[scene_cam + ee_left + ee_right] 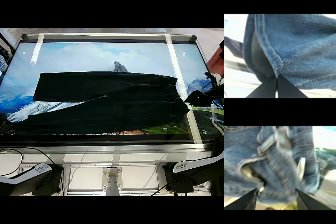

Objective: Fold the clothes and pants, and hang the long-sleeved shirts on hangers.

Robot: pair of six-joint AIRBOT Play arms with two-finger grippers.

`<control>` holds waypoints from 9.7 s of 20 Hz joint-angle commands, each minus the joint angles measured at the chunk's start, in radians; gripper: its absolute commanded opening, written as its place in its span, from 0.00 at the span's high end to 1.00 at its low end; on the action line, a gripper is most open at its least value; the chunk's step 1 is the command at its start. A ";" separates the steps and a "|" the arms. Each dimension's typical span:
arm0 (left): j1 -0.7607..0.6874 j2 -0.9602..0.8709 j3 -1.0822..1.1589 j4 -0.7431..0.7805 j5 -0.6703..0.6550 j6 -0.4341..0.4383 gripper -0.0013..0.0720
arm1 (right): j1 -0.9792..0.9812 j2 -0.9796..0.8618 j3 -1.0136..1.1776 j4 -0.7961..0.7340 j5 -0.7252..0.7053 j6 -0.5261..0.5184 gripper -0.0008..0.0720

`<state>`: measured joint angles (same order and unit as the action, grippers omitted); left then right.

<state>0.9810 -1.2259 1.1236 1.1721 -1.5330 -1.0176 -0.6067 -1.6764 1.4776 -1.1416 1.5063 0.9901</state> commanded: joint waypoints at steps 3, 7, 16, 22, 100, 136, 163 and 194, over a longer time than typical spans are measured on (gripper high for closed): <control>-0.001 0.004 0.067 -0.007 0.003 -0.003 0.95 | 0.070 -0.016 -0.011 -0.060 -0.174 -0.062 0.26; -0.001 0.004 0.067 -0.007 0.003 -0.003 0.95 | 0.098 -0.057 -0.023 -0.080 -0.102 -0.093 0.28; -0.001 0.002 0.067 -0.007 0.011 0.001 0.95 | 0.104 -0.071 -0.091 0.023 0.217 -0.139 0.91; -0.001 0.002 0.067 -0.007 0.041 0.052 0.95 | -0.049 0.041 -0.091 0.011 0.227 -0.131 0.95; 0.008 -0.107 0.168 -0.463 0.126 0.136 0.95 | -0.380 0.187 -0.156 0.444 0.252 -0.263 0.96; -0.484 -0.470 0.776 0.026 0.207 -0.400 0.95 | -0.461 0.232 -0.125 0.472 -0.059 0.043 0.96; -0.676 -0.804 0.898 -0.066 0.684 -0.467 0.47 | -0.005 -0.042 -0.081 0.340 -0.729 0.328 0.43; -0.433 -0.929 0.894 -0.253 -0.058 -0.361 0.15 | 0.069 -0.041 0.119 0.123 -0.033 0.388 0.05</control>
<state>0.5388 -2.1525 2.0174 0.9165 -1.5902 -1.3800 -0.5404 -1.7176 1.5959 -1.0172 1.4727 1.3773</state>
